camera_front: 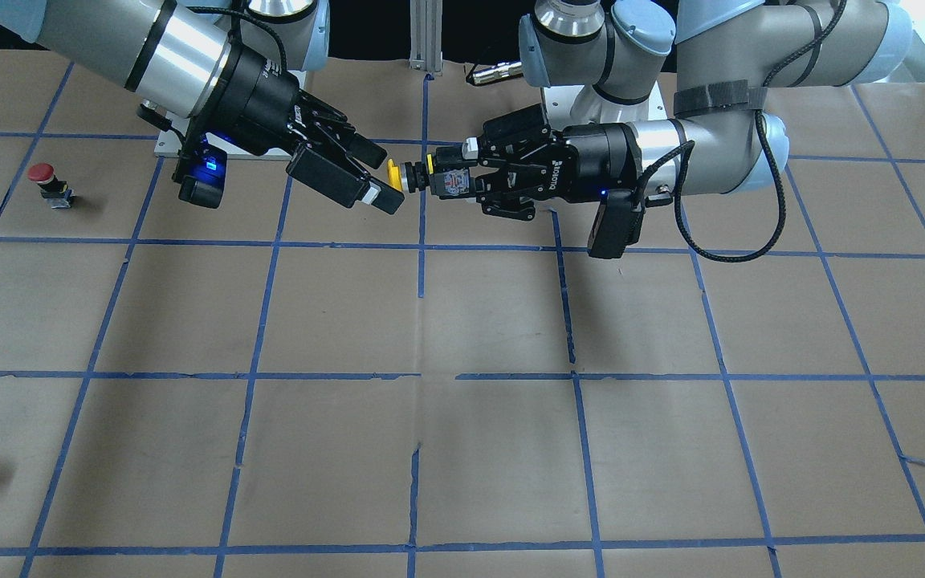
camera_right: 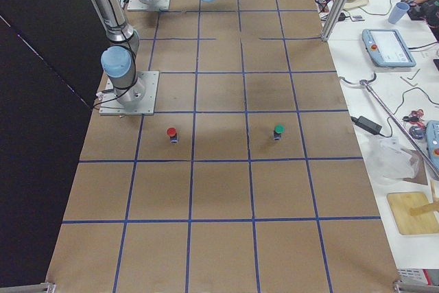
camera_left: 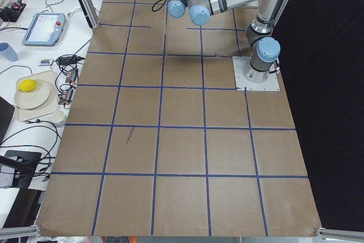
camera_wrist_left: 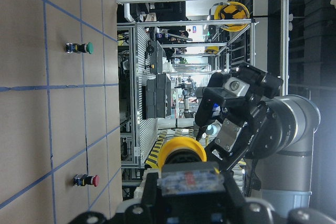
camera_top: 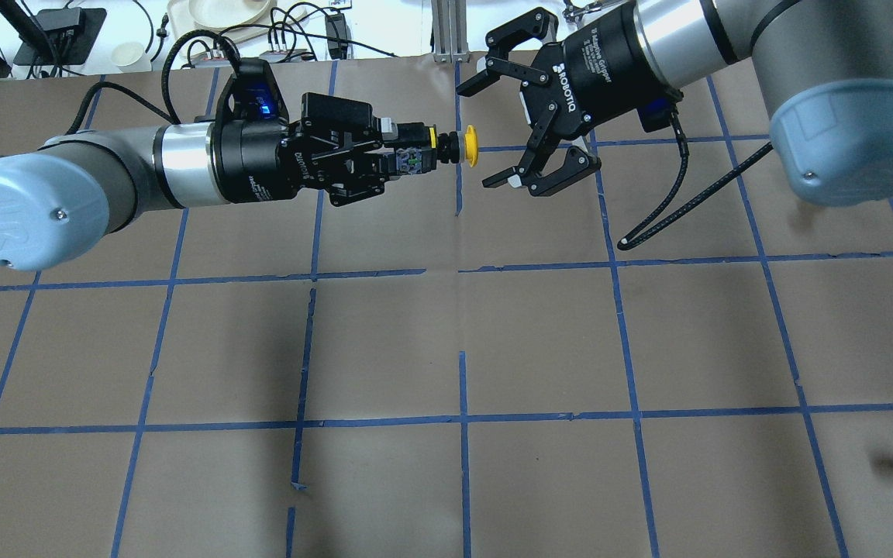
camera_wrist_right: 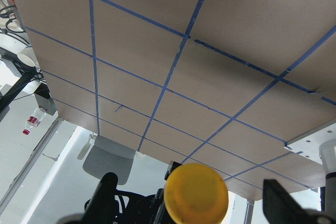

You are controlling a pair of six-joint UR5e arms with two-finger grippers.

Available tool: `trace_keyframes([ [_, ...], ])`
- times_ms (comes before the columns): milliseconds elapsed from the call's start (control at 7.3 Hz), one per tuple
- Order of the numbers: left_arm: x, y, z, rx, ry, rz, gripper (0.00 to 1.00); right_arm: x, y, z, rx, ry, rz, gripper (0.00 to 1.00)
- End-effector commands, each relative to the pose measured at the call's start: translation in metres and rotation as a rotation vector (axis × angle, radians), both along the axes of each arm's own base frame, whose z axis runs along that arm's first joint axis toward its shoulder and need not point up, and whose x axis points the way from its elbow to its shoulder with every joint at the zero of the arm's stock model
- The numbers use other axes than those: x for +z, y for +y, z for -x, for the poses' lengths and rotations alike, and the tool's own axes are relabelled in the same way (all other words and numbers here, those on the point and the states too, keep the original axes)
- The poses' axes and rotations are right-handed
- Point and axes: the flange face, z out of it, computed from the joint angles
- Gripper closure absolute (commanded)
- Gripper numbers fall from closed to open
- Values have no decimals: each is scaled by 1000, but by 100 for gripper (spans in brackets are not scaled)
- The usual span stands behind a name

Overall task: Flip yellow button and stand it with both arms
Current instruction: 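Close the right gripper on the yellow cap held out by the left gripper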

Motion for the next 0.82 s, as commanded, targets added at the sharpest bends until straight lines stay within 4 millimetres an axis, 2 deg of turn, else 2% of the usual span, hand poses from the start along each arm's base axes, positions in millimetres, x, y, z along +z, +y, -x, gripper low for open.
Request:
trace_keyframes([
  [0,2,2,4,-5,2,2,86,0,4,-8,1,0,-22,3],
  [274,2,3,4,-7,2,3,86,-1,4,-7,0,12,-22,23],
  [685,3,4,5,-9,1,5,86,1,1,1,-17,24,-17,25],
])
